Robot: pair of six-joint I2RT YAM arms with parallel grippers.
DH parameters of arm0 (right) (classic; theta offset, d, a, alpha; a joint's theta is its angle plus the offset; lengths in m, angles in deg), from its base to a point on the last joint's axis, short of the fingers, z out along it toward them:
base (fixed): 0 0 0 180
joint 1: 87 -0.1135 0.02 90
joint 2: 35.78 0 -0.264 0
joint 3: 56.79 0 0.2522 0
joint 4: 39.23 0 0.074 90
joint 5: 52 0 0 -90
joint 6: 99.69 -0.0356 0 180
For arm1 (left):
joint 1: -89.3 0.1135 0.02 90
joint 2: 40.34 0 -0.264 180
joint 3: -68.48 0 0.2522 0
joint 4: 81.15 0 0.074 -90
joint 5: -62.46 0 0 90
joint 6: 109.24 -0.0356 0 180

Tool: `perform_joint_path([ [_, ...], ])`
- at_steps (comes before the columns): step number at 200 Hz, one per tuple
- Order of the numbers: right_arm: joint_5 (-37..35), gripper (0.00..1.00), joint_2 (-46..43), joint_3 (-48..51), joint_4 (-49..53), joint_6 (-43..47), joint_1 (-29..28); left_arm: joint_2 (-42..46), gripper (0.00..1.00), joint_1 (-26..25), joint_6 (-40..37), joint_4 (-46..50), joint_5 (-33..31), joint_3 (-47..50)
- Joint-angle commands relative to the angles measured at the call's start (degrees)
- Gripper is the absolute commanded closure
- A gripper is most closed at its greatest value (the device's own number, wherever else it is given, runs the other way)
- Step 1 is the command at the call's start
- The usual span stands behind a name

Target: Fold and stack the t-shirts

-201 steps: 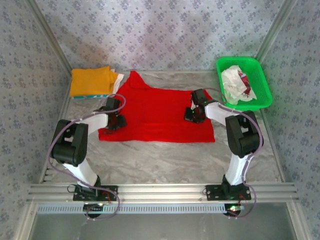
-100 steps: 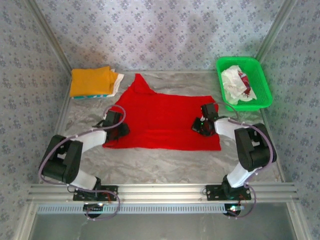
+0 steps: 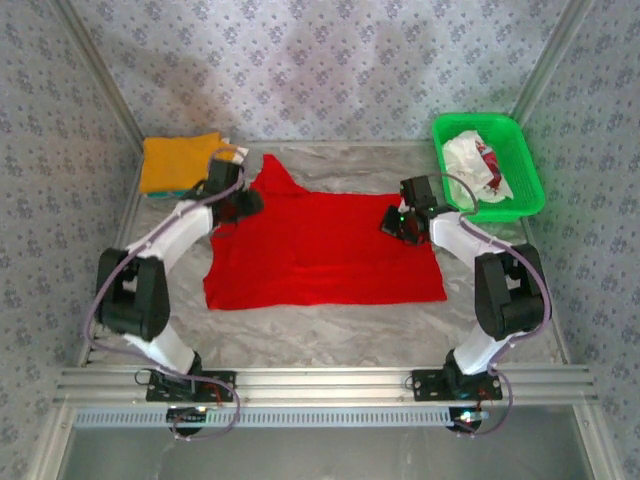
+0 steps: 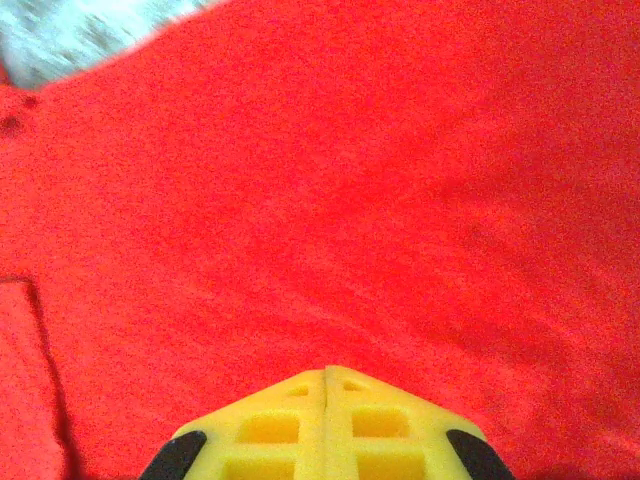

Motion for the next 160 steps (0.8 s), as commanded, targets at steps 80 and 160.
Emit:
perform_joint_path([
  [80,-0.85,0.74,-5.13,1.1,0.96,4.22,0.78,-38.19,0.38,1.09,-6.69,16.08,2.41,-45.83],
  [160,0.04,0.73,-6.94,1.69,1.03,5.17,3.1,-45.69,0.45,1.09,-5.66,16.08,2.27,-52.63],
])
